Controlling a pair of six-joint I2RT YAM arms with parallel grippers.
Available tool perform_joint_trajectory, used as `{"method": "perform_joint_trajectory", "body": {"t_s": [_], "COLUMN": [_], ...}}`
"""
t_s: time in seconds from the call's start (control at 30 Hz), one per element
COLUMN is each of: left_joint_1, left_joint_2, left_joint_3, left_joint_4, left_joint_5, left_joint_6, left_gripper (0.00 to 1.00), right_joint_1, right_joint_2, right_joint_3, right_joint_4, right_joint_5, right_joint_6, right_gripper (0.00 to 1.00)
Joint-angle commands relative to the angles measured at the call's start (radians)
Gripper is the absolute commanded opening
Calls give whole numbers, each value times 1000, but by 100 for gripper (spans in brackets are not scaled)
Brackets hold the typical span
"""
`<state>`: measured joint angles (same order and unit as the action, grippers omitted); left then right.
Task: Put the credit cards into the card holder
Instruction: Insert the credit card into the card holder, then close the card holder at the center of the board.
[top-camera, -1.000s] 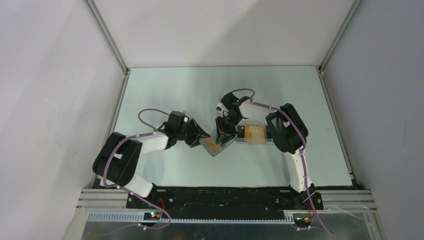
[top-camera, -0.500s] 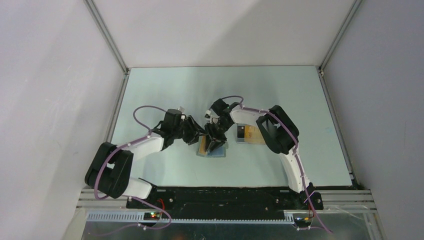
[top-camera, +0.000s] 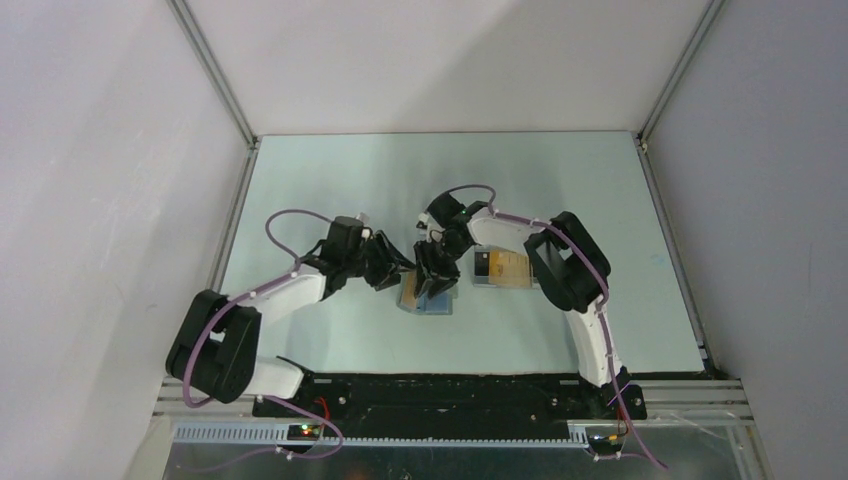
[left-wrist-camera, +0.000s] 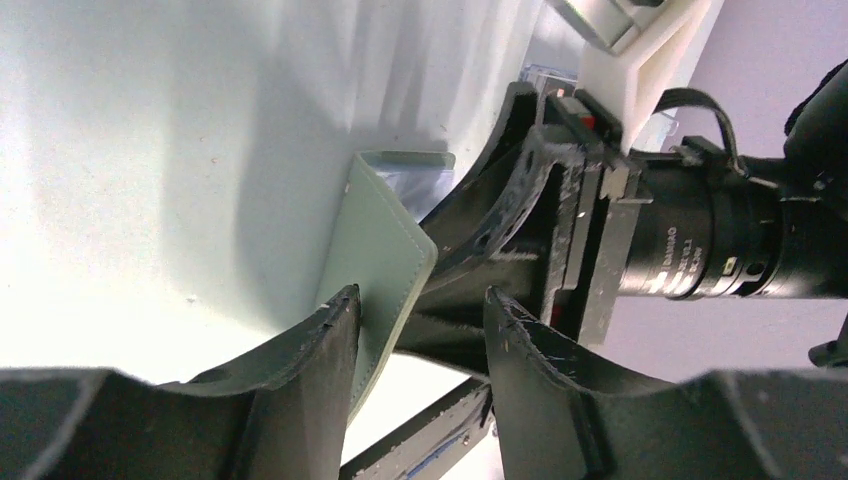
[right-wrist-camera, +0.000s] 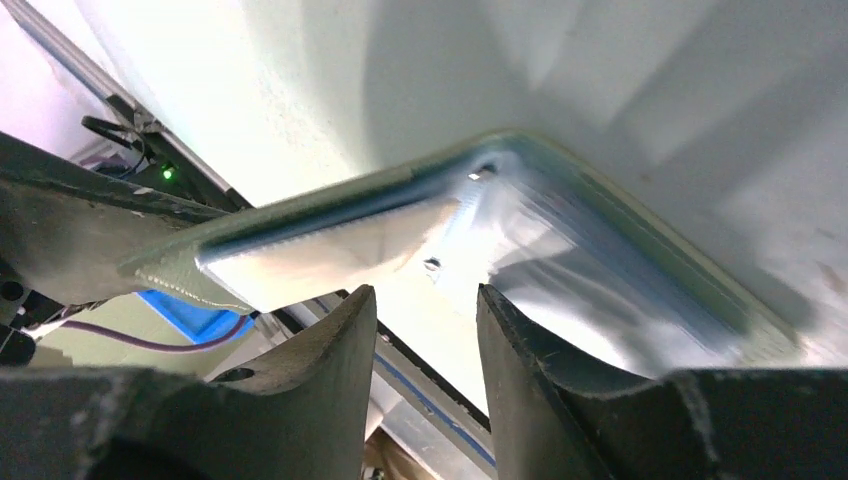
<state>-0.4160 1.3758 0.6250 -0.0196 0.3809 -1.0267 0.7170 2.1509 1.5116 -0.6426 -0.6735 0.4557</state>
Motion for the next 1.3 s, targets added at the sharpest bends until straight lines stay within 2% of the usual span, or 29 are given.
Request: {"method": "perform_joint_trajectory", "body": {"t_s": [0.0, 0.4, 0.77, 1.03, 1.27], "left_joint_1": [-7, -80, -160, -168, -166], "left_joint_2": [-49, 34, 207, 192, 171], "left_joint_3": [64, 155, 235, 203, 147], "left_joint_4": [-75, -78, -31, 15, 15], "left_joint_5": [15, 51, 29, -29, -16], "left_joint_6": [35, 19, -18, -46, -15], "left_gripper": [52, 51, 46, 34, 25], "right_joint_1": [-41, -70, -69, -99, -112], "right_joint_2": [-96, -128, -186, -249, -285], "right_joint_3": [-17, -12, -19, -26, -39], "right_joint_4": [-35, -191, -255, -259, -254], "right_joint_5": [87, 306, 403, 352, 282], "right_joint_6": [-37, -106, -131, -127, -115], "right_gripper": [46, 47, 46, 47, 47]}}
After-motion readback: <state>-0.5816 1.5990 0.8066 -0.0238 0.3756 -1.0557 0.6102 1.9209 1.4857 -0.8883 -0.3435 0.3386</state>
